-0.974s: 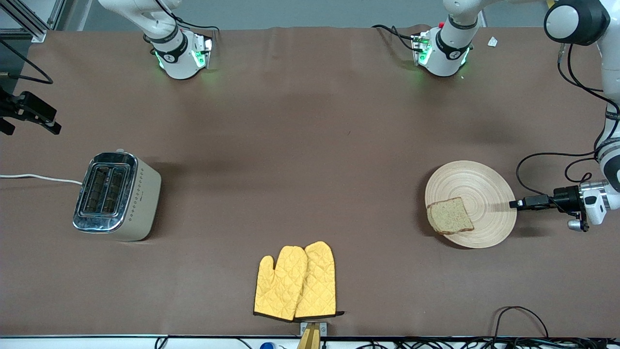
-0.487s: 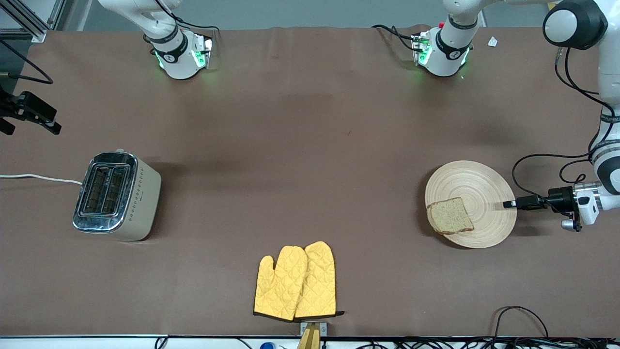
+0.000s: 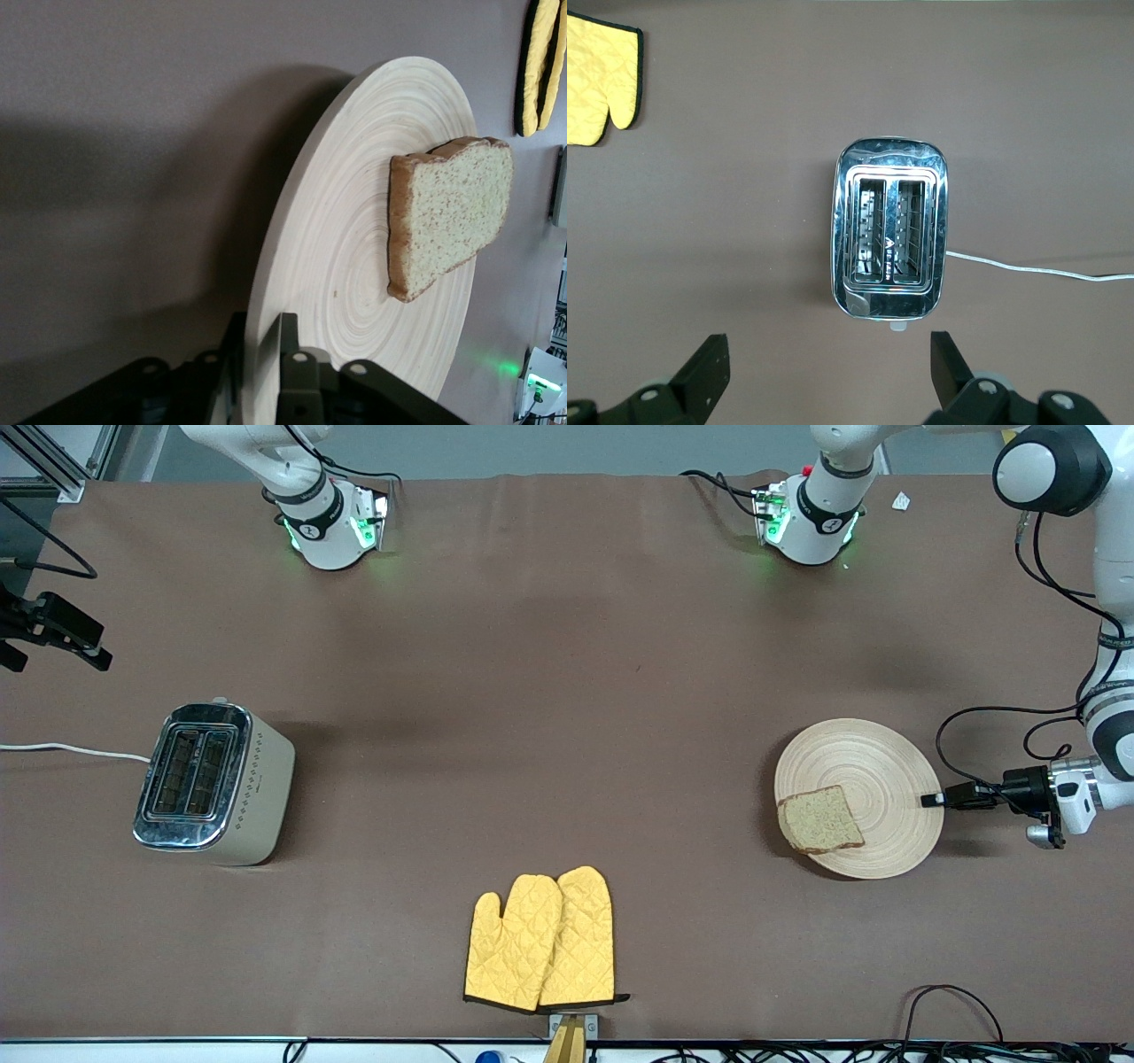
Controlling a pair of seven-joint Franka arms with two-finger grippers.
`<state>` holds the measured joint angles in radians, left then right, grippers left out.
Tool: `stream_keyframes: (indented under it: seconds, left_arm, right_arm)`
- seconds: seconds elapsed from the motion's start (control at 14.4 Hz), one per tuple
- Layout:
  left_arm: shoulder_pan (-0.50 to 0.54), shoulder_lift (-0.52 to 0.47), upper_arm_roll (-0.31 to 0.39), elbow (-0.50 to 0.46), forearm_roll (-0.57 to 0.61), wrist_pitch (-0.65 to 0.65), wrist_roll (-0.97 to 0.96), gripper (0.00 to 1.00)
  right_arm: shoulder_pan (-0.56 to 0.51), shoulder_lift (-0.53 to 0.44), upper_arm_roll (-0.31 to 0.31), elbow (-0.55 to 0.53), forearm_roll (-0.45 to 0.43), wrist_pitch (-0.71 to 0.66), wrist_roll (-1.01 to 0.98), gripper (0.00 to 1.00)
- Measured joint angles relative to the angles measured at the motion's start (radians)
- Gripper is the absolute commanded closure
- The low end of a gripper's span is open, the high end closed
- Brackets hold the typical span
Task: Move plate and put bread in toaster
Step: 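Close the left gripper on the wooden plate rim, then slide the plate with the left gripper toward the table center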
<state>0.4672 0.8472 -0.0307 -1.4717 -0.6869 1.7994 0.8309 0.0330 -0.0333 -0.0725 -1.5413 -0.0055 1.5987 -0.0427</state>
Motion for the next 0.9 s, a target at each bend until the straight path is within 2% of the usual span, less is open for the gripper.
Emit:
stream_keyframes:
  seconds: [0.42,0.63,0.9]
  left_arm:
    - [0.01,-0.005,-0.031,0.029,-0.038,-0.025,0.094,1.0]
    - [0.009,-0.012,-0.135,0.038,-0.05,-0.007,0.088,1.0]
    - [0.0,-0.017,-0.271,0.039,-0.082,0.003,-0.034,1.0]
  right_arm:
    - [0.0,0.0,0.0,0.0,0.0,0.0,0.0,0.0]
    - [0.0,0.0,0.0,0.0,0.0,0.0,0.0,0.0]
    - [0.0,0.0,0.0,0.0,0.0,-0.001,0.0,0.0]
